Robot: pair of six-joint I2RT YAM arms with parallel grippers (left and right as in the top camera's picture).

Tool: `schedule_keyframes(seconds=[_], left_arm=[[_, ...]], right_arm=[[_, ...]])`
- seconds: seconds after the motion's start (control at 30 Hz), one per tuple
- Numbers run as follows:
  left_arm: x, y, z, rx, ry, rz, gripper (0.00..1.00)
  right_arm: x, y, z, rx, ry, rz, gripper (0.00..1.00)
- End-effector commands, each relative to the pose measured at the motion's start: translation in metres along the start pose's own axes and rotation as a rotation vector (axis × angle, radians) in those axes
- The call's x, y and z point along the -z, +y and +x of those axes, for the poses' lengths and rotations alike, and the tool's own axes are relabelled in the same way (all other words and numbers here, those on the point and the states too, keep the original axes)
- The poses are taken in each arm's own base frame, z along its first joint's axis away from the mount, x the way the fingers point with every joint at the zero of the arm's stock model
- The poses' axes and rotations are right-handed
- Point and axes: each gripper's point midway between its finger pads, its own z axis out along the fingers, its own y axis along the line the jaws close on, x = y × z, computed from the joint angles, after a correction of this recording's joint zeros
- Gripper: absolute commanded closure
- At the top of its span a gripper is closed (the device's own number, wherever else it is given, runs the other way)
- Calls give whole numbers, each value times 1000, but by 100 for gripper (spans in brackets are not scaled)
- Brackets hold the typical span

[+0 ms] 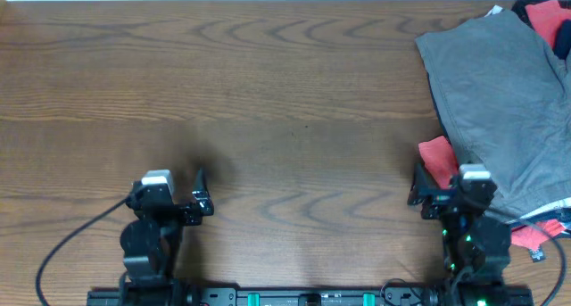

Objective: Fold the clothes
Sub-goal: 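Reach the right gripper to the grey shorts on the pile and grasp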

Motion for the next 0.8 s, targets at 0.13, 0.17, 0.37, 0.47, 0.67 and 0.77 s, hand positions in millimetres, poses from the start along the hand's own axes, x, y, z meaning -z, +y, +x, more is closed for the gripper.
schedule_keyframes(seconds=[0.13, 0.17, 0.37, 0.47, 0.67, 0.77], left_arm=[[3, -9, -39, 27, 200, -11, 2], [1, -9, -38, 30, 242, -18, 2], [-8, -7, -31, 48, 481, -55, 2], [-15, -7, -26, 56, 534, -56, 2], [-20, -6, -16, 59, 578, -63, 2], [-20, -6, -16, 59, 581, -63, 2]], right_arm=[[-24, -8, -25, 74, 246, 58, 1], [-29, -12, -25, 84, 304, 77, 1], [-57, -38, -22, 110, 587, 202, 1], [-74, -43, -15, 122, 652, 211, 1], [-86, -79, 29, 149, 812, 338, 17], [-90, -89, 54, 139, 894, 357, 25]])
